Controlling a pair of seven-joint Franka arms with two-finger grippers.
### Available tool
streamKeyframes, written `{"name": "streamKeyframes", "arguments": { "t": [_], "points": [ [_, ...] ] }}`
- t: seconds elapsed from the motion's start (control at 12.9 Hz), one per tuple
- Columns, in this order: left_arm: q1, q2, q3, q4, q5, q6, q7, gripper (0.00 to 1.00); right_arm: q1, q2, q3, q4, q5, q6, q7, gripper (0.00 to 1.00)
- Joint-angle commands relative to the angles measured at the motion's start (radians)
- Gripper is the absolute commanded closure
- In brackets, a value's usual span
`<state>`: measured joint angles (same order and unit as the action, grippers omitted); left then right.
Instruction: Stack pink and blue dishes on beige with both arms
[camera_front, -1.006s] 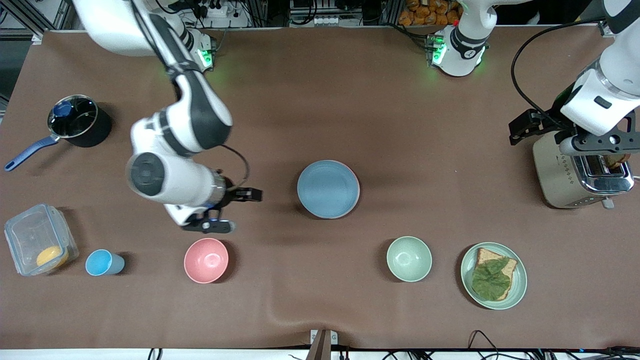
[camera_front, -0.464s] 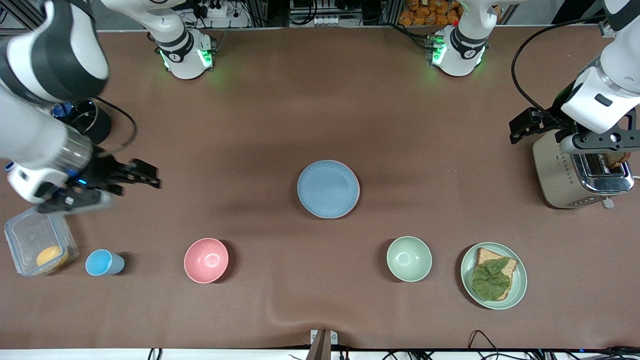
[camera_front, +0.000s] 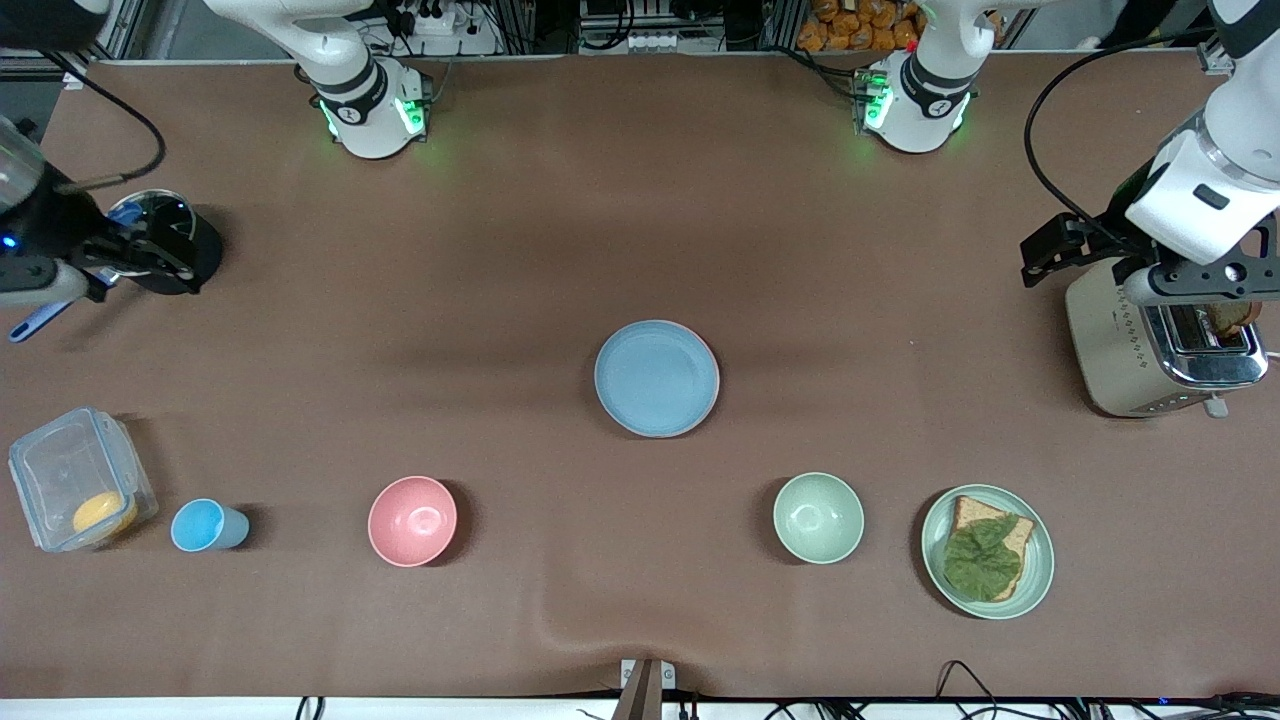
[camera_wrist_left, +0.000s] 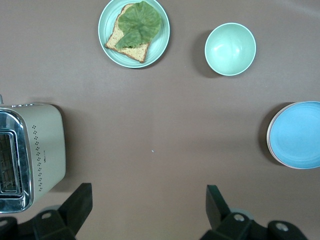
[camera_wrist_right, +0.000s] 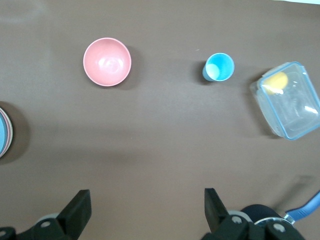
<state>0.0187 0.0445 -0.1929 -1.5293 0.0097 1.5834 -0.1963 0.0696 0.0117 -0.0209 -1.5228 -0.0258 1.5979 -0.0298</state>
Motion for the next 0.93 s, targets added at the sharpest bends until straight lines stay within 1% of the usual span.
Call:
{"name": "streamKeyframes", "arguments": {
  "t": [0.0,0.15,0.54,0.85],
  "points": [
    [0.009,-0.018,-0.005,-0.008,0.01,-0.008,0.012,0.0,-0.048,-0.013,0.01,0.021,0.007,-0.033,-0.002,0.0],
    [0.007,-0.018,-0.005,-0.006,0.01,-0.008,0.014,0.0,-0.053,-0.018,0.01,0.019,0.007,-0.058,-0.002,0.0],
    [0.007,-0.017,-0.005,-0.005,0.019,-0.008,0.02,0.0,-0.057,-0.006,0.009,0.023,0.006,-0.064,0.001,0.0],
    [0.007,-0.012,-0.007,0.02,0.021,-0.008,0.015,0.0,-0.047,0.001,0.015,0.023,0.007,-0.075,0.011,0.0]
  ]
}}
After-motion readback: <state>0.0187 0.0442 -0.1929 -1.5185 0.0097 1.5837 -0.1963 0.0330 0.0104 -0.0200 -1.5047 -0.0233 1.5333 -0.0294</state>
